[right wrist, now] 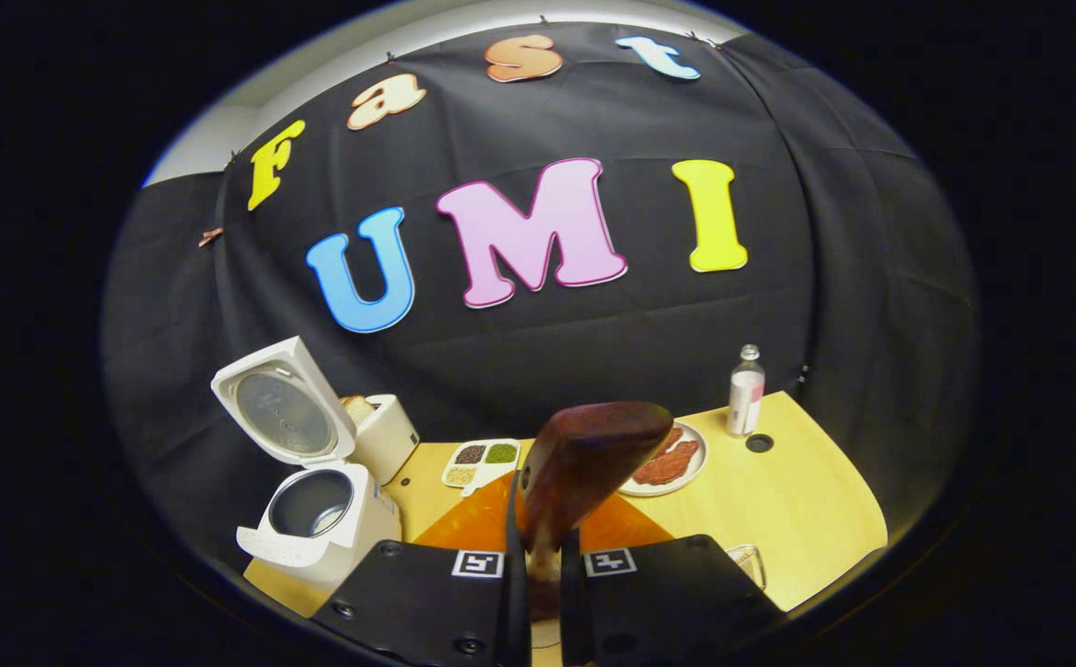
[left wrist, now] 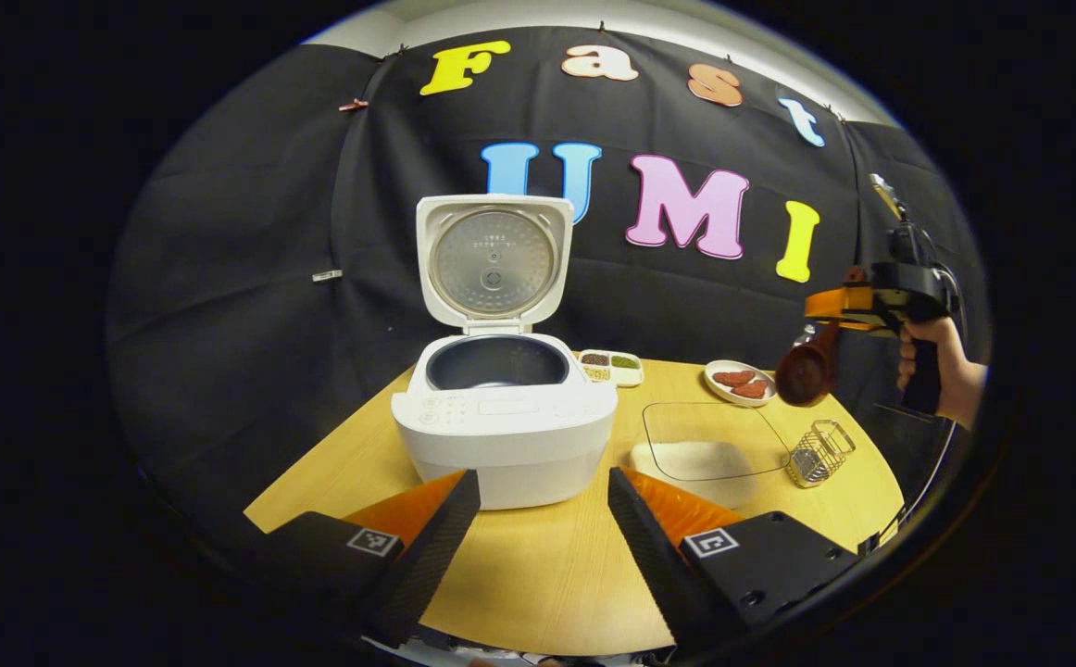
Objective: Close the left gripper, press the button to open the rice cooker; take a wooden spoon from the chopstick holder with the right hand, scoop a spoonful of rice and pour it into the rice cooker, then put the wooden spoon back into the chopstick holder.
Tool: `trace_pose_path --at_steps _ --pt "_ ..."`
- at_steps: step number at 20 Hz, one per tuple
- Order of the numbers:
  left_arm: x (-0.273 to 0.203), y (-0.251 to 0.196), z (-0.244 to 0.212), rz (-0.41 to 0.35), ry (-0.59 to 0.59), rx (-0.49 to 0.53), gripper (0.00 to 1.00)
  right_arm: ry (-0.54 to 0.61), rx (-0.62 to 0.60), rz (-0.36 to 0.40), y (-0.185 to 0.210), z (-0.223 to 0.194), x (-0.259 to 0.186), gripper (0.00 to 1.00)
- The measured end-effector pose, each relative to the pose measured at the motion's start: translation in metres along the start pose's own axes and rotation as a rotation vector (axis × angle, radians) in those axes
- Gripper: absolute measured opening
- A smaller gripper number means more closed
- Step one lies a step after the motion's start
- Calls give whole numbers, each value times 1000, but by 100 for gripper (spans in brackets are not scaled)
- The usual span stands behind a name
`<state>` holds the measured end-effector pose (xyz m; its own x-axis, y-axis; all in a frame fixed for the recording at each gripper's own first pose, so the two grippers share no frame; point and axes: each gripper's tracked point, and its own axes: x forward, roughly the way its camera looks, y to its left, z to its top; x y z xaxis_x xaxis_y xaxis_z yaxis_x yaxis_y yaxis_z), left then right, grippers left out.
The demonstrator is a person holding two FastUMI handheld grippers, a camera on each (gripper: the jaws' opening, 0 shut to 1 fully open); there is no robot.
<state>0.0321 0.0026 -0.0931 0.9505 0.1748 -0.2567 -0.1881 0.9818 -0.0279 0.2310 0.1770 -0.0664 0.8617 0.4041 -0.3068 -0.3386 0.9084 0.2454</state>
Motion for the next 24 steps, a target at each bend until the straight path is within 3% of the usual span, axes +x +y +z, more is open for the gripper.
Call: trace_pose_path --at_steps 5,14,20,24 --pt "5 12 -18 -44 42 -16 96 27 -70 -4 25 -42 33 17" --pt "16 20 -40 -66 72 -67 96 115 -305 -97 8 -131 69 17" --pt "26 35 -33 -33 43 -44 96 157 -267 -89 29 -165 57 17" --pt "29 40 -29 -20 41 -76 96 202 -170 -71 52 -184 47 17"
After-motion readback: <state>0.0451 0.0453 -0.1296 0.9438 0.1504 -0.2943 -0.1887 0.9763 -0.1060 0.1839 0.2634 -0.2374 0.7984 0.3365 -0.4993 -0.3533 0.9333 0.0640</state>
